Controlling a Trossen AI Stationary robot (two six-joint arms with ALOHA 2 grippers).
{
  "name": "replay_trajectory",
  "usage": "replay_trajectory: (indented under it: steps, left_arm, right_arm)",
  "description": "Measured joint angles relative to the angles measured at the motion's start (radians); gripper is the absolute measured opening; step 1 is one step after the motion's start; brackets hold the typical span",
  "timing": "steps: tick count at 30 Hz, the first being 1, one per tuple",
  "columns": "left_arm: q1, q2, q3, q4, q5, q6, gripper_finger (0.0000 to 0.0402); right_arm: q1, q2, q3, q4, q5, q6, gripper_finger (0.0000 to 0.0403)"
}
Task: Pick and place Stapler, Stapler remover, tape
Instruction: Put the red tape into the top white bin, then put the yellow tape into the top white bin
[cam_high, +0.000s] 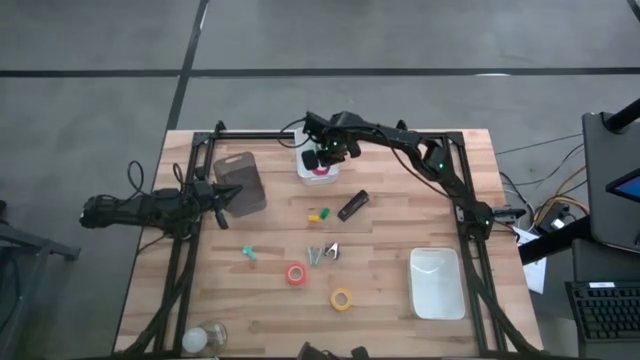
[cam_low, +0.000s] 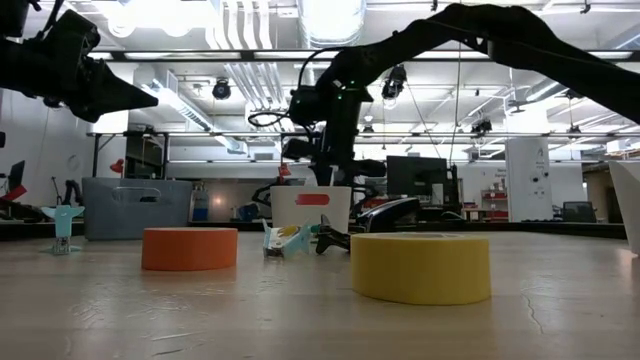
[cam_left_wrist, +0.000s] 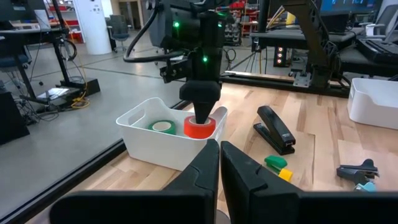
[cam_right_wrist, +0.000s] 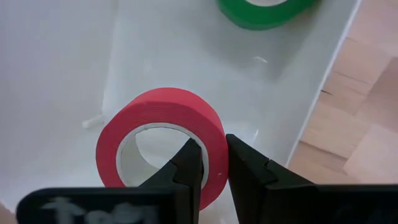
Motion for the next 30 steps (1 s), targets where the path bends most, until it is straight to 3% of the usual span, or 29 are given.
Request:
replay_trajectory:
  steps: [17, 30]
  left_arm:
    - [0.0, 0.0, 0.0, 0.0, 0.0, 0.0, 0.002]
    - [0.0, 0.0, 0.0, -0.001, 0.0, 0.0, 0.0021]
  right_arm:
    - [0.0, -0.01, 0.0, -0.001, -0.009, -0.018, 0.0142]
    - [0.06, -0.109, -0.002, -0.055, -0.034, -0.207, 0.0135]
